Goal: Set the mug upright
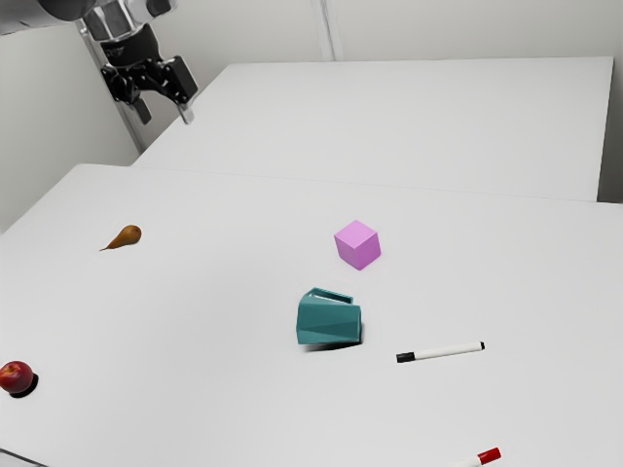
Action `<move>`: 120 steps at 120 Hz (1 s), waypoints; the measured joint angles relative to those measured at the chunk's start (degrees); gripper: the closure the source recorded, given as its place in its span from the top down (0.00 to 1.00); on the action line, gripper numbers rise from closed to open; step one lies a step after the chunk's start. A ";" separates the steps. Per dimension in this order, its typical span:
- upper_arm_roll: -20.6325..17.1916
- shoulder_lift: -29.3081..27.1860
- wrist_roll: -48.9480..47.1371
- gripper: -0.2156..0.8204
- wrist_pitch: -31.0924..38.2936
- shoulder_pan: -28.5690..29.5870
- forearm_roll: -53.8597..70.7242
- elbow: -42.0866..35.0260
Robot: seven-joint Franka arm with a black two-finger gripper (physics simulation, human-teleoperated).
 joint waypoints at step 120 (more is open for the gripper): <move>-0.25 0.88 34.16 0.78 32.42 3.52 -77.01 -61.31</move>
